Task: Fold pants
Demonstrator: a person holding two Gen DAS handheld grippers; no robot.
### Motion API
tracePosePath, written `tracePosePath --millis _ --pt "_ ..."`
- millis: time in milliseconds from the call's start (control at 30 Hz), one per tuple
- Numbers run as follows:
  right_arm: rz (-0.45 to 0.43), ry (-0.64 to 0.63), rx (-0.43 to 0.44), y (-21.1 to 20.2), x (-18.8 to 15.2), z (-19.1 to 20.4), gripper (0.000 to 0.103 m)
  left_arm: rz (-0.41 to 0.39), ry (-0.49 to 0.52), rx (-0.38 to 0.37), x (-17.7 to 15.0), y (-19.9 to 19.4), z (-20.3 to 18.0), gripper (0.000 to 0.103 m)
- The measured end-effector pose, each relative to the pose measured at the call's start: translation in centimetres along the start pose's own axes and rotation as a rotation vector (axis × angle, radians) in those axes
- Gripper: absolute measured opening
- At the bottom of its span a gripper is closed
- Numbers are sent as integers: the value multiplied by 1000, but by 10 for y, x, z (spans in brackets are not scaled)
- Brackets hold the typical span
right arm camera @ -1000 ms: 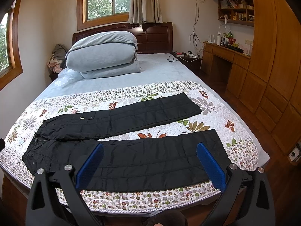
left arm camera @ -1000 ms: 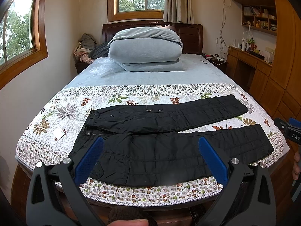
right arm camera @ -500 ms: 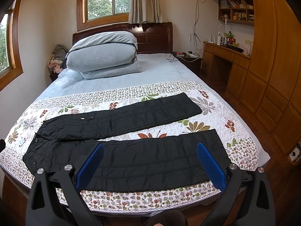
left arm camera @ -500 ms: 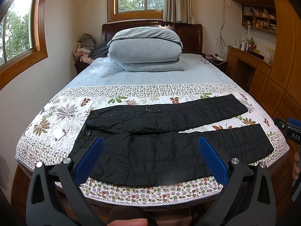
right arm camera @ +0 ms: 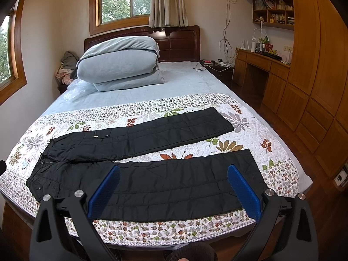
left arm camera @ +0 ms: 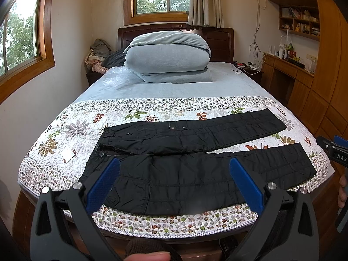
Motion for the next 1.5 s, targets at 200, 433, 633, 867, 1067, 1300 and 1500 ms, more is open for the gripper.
tracePosePath --millis 200,433,633,867,1067,1300,1500 --pt "0 1 -1 0 0 0 100 -1 1 1 -1 0 -4 101" --pt "1 -2 1 0 0 2 100 0 1 1 -1 0 -4 101" --pt "2 -1 1 0 0 2 100 3 2 2 -1 0 -4 101" --pt "5 1 5 1 -2 3 100 8 5 2 -3 3 -6 101" --pt "18 8 34 8 -1 -3 100 30 -12 -28 -5 14 1 101" --pt "41 70 163 37 40 -46 100 181 -52 -88 7 67 35 101" --pt "271 94 217 140 112 -88 100 427 -148 -66 40 155 94 101"
Point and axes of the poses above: each gripper's, at about its wrist camera, not at the fingertips, and y roughly the way its jaws point, z to its left, x to its top, the point moved 2 cm from there along y, roughly the way its jaws point, and after that the axes turned 2 degrees about -y, right-handed, at the moved point
